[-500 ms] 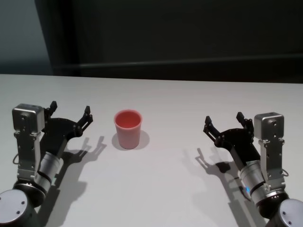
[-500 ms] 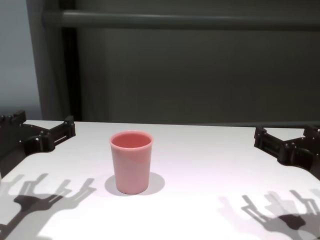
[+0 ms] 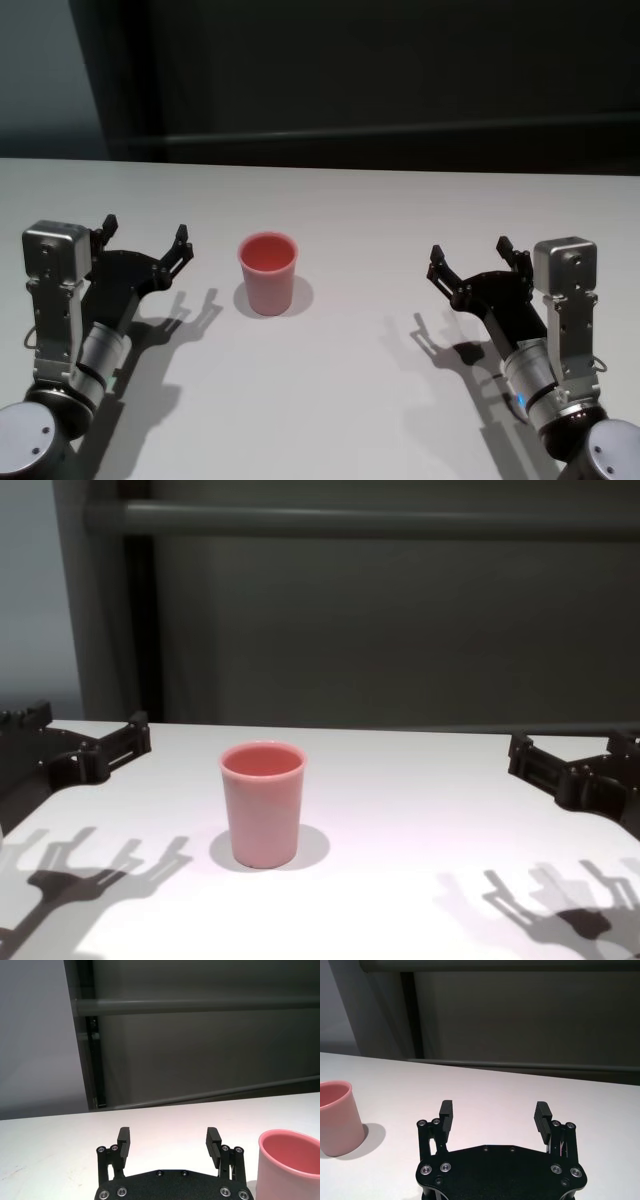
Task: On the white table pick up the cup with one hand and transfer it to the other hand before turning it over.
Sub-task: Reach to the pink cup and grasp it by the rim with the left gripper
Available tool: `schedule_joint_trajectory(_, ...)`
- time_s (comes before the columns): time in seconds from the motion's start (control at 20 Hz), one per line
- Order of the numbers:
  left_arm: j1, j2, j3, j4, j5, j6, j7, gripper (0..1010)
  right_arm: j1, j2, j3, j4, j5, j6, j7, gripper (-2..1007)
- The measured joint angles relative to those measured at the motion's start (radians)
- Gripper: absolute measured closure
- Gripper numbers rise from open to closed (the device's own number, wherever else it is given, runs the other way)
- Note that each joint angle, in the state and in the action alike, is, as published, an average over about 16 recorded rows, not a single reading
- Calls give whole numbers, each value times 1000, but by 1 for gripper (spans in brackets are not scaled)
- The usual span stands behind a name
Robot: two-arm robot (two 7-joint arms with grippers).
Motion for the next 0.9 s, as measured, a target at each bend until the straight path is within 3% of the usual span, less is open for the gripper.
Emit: schedule_joint_trajectory(0.9, 0, 0, 0, 0, 0, 0, 0, 7, 0, 0, 0, 0, 0, 0, 0, 3)
